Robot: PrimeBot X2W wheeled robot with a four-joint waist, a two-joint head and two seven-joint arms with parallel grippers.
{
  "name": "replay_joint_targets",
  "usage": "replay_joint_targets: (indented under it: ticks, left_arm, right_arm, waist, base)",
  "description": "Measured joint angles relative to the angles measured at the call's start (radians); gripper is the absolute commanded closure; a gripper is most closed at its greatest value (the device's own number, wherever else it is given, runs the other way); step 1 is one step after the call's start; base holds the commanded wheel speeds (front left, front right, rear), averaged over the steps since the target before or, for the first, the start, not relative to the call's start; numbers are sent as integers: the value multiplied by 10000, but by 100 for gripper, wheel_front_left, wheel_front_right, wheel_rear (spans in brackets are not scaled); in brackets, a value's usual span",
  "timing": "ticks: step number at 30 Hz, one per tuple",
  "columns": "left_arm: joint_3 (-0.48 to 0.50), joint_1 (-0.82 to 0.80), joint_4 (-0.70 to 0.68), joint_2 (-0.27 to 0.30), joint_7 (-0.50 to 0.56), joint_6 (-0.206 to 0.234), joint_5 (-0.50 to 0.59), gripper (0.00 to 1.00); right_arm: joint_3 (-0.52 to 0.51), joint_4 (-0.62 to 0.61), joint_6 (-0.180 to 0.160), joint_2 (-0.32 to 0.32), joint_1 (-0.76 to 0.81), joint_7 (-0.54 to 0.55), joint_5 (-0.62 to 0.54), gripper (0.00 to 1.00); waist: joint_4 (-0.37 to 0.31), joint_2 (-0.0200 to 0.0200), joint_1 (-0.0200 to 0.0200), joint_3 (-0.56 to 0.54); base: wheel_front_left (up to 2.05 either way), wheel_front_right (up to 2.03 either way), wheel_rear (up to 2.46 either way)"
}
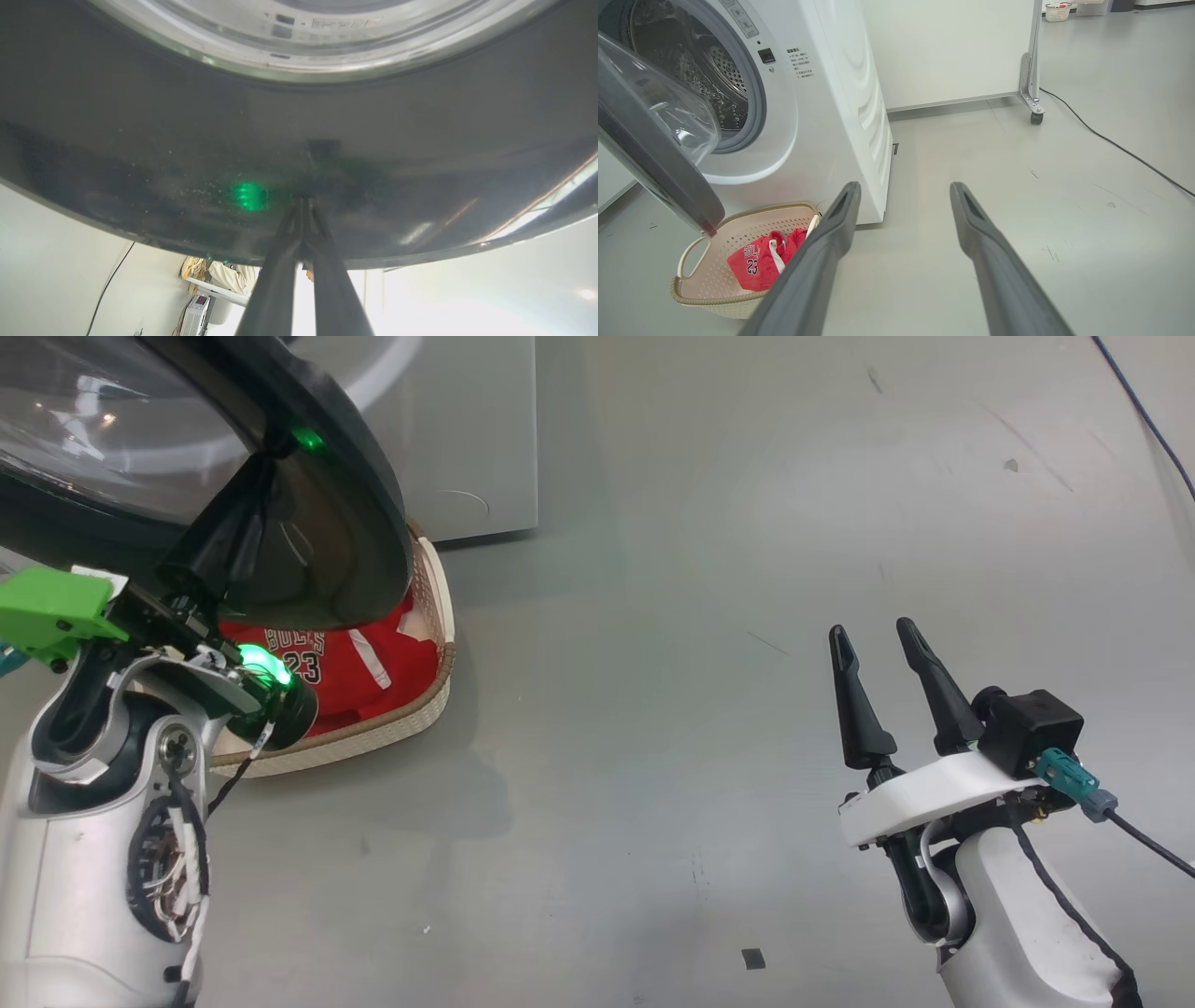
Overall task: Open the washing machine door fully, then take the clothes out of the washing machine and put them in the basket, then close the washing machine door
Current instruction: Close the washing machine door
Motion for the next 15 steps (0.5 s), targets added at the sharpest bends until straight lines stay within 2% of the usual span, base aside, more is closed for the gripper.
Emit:
replay_joint_targets:
  ticks: [7,15]
  left_arm:
    - [-293,-304,63,-111,-92,2,46,100]
    - [-671,-304,337,-201,-75,0,98,100]
  right_arm:
    - [-320,-77,0,27,-1,0,-2,0]
    - [-558,-180,0,23,0,0,-25,0]
  waist:
    - [-246,0,0,166]
    - [69,0,0,-7]
  base:
    - [0,0,0]
    - [0,0,0]
